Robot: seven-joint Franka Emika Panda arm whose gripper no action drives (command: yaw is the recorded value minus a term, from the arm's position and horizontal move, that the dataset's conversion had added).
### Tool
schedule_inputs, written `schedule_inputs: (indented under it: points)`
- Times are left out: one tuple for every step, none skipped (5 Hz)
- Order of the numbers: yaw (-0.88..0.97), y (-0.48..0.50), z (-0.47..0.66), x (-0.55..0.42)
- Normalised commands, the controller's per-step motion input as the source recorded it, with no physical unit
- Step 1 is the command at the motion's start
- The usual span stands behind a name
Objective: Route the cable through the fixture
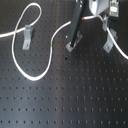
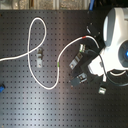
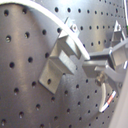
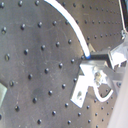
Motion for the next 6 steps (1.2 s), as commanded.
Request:
schedule_inputs:
  points:
    - [0.05, -0.009, -0.4, -0.257]
    - [0.1, 0.018, -0.37, -0.243]
    - [0.07, -0.024, -0.34, -0.191]
    - [-0.01, -0.159, 0.02, 0.093]
    - [-0.07, -0.233, 0.05, 0.107]
    - [0.0, -0.022, 0.0, 0.013]
